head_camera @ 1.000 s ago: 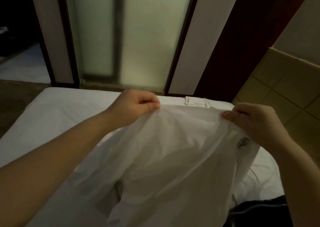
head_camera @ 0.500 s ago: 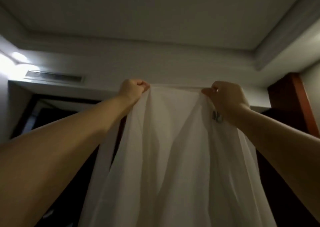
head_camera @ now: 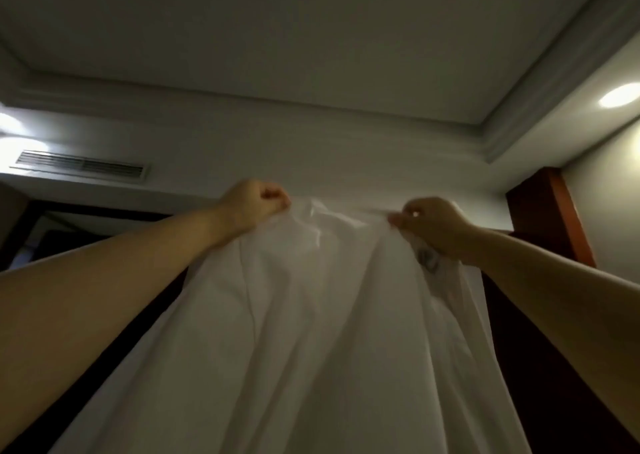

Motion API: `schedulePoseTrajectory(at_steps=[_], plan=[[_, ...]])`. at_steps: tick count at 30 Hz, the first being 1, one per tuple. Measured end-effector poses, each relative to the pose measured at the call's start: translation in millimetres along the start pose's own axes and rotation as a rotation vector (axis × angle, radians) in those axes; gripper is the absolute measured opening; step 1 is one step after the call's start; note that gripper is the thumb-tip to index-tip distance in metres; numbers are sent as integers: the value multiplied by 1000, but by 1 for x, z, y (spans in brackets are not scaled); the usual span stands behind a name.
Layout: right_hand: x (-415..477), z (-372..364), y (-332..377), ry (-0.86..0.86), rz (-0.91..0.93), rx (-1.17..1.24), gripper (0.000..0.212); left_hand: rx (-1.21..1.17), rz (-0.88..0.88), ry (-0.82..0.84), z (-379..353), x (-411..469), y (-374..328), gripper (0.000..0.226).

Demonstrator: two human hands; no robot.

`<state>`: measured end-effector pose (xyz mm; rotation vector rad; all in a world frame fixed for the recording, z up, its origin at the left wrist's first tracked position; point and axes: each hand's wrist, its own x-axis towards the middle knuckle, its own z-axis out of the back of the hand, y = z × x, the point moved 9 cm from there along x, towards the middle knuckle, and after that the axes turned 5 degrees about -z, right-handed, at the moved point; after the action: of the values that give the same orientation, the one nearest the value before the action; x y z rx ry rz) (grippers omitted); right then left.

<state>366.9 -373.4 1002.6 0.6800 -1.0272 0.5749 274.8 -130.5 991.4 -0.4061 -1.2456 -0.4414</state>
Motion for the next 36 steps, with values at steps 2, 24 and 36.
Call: schedulePoseTrajectory(at_steps=[2,24,36], plan=[[-25,-28,-26,68,-46,15,32,-21,63,92,-30,-30,22,9],[-494,-194,-47,742,-341,466,21,-464,474,766,-164,-483,-32,16],[-532,-145,-65,523,-421,415,22,-553,889,836,-133,-592,-76,36]])
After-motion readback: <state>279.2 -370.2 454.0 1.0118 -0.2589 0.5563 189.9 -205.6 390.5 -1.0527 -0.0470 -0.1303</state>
